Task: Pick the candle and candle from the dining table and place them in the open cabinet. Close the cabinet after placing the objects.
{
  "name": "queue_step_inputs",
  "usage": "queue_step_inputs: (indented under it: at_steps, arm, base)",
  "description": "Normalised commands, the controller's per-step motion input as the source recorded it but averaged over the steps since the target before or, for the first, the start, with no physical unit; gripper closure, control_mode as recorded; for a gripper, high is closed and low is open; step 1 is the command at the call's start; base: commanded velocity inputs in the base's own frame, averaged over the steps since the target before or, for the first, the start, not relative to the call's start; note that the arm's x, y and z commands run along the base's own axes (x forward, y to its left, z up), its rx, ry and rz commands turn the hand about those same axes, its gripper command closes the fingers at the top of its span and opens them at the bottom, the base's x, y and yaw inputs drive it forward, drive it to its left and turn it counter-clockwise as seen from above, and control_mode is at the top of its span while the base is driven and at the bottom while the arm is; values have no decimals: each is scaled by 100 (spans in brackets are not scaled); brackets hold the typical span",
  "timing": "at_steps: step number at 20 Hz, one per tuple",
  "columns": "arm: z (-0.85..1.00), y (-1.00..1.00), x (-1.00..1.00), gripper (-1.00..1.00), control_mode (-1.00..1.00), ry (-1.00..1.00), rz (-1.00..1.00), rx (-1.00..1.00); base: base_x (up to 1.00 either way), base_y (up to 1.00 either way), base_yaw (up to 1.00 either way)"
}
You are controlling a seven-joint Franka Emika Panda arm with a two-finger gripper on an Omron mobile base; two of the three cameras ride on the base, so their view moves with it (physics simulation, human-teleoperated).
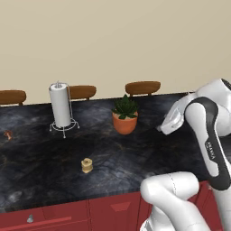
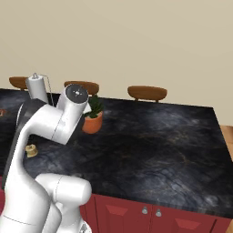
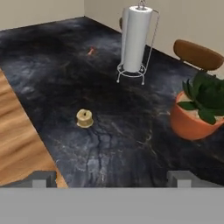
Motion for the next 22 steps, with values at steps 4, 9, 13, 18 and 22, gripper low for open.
queue_step_inputs:
  at_steps: [4,9,13,18,22]
  arm:
    - [-75,97,23,-100,-100,27,17,4]
    - [-73,77,20,-100,-100,24,14,3]
    - [-69,65,24,-100,-100,19,8,1]
    - [-60,58,16,-100,-100,14,7,0]
    - [-49,32,2,-100,-100,3,6,3]
  base:
    - [0,0,0]
    - [0,0,0]
    - [0,0,0]
    - [0,0,0]
    - [0,0,0]
